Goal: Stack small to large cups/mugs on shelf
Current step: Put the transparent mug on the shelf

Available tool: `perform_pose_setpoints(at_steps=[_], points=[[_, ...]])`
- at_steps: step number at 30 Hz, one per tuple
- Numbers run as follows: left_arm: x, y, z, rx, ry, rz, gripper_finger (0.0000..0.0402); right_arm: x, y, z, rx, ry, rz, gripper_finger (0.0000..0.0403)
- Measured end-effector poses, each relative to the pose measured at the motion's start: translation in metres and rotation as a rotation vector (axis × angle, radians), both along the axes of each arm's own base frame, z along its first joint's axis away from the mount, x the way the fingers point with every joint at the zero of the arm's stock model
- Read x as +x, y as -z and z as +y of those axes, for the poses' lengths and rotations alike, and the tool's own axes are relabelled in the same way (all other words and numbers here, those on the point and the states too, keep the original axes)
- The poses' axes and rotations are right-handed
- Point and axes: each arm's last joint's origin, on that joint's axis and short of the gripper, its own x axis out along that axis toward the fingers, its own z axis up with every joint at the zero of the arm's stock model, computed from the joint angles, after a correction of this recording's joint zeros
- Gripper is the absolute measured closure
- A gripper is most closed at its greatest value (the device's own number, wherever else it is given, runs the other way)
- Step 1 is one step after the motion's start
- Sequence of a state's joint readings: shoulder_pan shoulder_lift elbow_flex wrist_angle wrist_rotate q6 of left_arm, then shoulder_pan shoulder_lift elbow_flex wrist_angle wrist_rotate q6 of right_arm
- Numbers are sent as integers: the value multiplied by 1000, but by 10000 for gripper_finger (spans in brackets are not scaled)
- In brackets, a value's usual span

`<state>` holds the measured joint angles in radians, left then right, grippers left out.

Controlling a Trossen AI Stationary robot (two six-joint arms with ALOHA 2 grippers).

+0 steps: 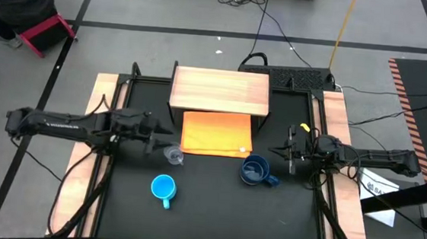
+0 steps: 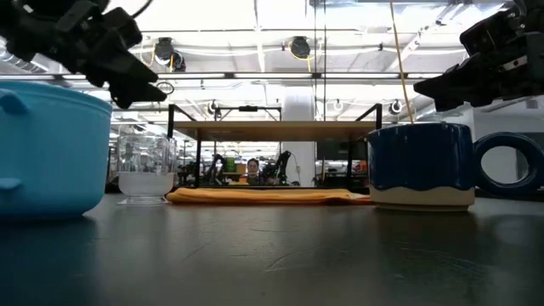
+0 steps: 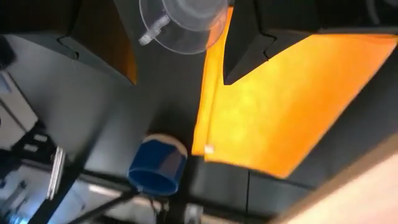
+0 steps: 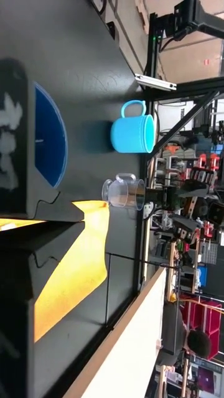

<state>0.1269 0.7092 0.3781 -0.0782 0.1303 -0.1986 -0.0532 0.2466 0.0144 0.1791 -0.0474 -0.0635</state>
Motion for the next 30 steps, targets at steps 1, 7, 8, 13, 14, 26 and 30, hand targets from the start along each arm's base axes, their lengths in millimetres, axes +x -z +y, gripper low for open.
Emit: perform_pose_setpoints(at_steps=[1,7,8,13,14,26,30], points=[[3,-3,1,-9,-7,27,160,0,0,0,0,0,1,403],[19,-16,7,-50,16,196,160,0,1,0,0,0,8,403],[21,-16,9,-56,18,231,160,0,1,0,1,0,11,403],[31,-14,12,-93,53,348,160,0,3,0,3,0,32,403],[32,-13,13,-101,54,362,160,0,3,0,3,0,35,403],[33,4,23,-168,52,501,160,0,3,0,2,0,36,403],[32,5,23,-173,50,511,160,0,3,0,2,0,36,403]])
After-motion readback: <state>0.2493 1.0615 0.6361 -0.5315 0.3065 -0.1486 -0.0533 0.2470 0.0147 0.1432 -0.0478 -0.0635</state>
